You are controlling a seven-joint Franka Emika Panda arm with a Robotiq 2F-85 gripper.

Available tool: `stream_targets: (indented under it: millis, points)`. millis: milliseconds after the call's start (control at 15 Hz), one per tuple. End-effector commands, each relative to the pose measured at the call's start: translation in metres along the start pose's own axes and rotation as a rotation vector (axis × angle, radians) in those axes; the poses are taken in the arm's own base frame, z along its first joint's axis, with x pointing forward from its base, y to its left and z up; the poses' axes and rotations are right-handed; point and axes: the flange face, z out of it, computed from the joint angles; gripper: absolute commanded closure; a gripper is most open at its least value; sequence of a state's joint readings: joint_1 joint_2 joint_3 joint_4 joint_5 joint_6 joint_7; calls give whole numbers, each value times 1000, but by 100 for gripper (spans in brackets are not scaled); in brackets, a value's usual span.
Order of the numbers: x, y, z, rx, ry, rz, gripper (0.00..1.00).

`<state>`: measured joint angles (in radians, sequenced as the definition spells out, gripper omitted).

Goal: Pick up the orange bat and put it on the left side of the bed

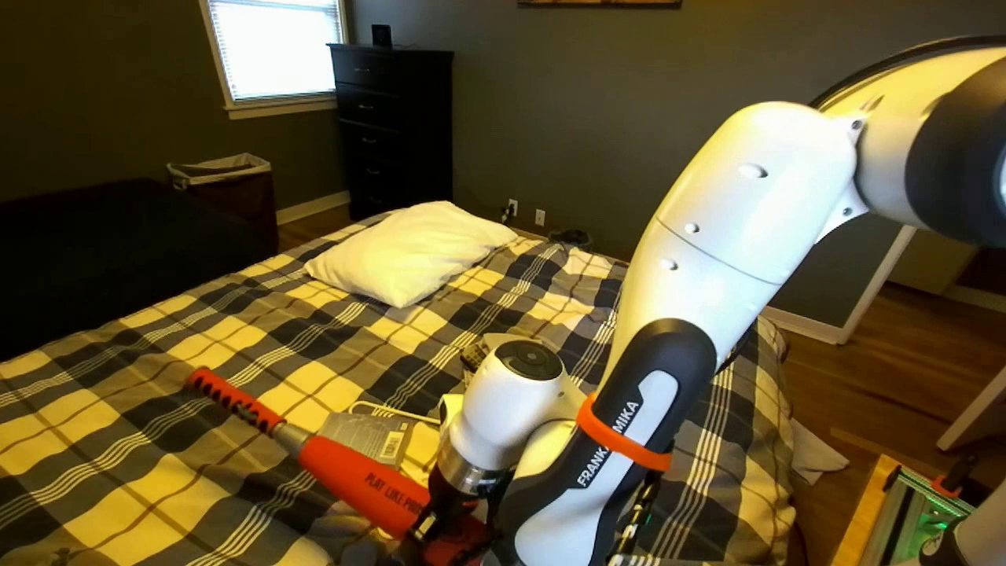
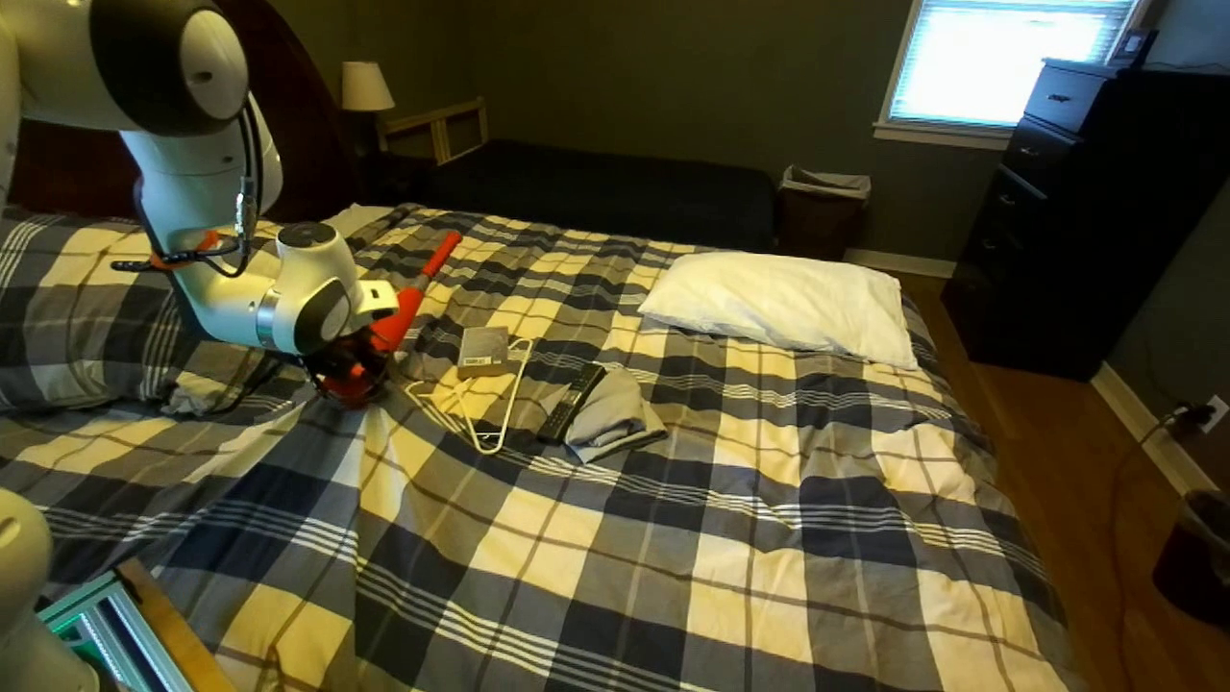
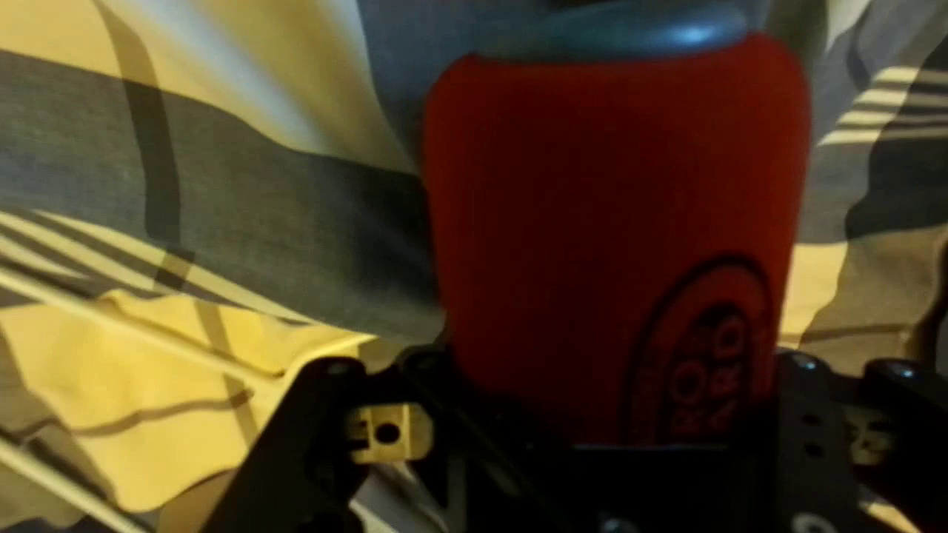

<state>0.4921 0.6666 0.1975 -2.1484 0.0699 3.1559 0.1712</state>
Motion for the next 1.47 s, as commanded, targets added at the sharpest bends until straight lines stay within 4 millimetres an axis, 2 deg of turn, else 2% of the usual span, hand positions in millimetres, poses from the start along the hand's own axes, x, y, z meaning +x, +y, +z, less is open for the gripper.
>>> stream_targets:
  millis: [0, 133, 267, 533, 933, 1000, 1067, 1200, 1400]
  points:
    - [25, 15, -53, -82, 132, 72, 64]
    - [21, 39, -58, -172, 74, 106, 64]
    - [12, 45, -53, -251, -5, 145, 64]
    - [-1, 38, -49, -306, -122, 196, 64]
    - [-8, 39, -46, -301, -156, 244, 64]
    - [-9, 39, -46, -300, -156, 250, 14]
    - [-8, 38, -46, -293, -146, 245, 62]
    - [-8, 40, -46, -290, -136, 253, 59]
    - [-7, 40, -48, -287, -131, 265, 65]
